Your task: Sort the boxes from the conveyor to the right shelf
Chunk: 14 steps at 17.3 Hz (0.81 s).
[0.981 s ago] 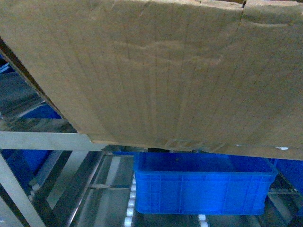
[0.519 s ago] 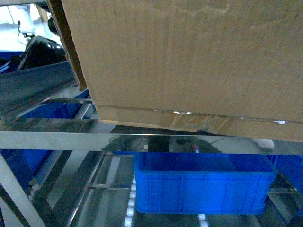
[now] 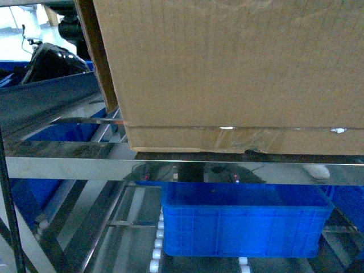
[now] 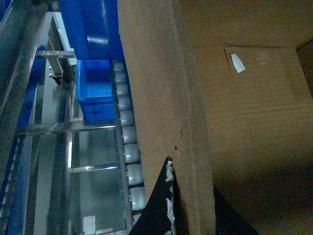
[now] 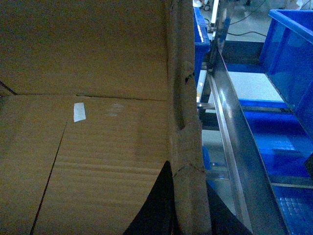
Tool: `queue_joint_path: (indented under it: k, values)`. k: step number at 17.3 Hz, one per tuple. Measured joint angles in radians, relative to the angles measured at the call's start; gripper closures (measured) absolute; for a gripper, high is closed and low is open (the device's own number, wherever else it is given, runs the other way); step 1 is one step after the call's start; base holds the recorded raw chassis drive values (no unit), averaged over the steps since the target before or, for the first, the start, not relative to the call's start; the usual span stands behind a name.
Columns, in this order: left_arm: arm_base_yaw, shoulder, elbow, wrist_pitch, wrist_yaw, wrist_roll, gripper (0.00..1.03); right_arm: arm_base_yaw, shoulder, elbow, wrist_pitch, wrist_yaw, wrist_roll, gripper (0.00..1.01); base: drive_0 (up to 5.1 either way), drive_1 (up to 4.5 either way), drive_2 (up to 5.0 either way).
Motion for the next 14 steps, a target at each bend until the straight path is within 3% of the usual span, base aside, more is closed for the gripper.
queue_joint_path:
  k: [14]
  values:
    - [0.011, 0.012, -0.045, 0.060, 0.000, -0.007, 1.00, 0.027, 0.054, -0.003, 0.046, 0.016, -0.030, 0.97, 0.0, 0.00, 0.0]
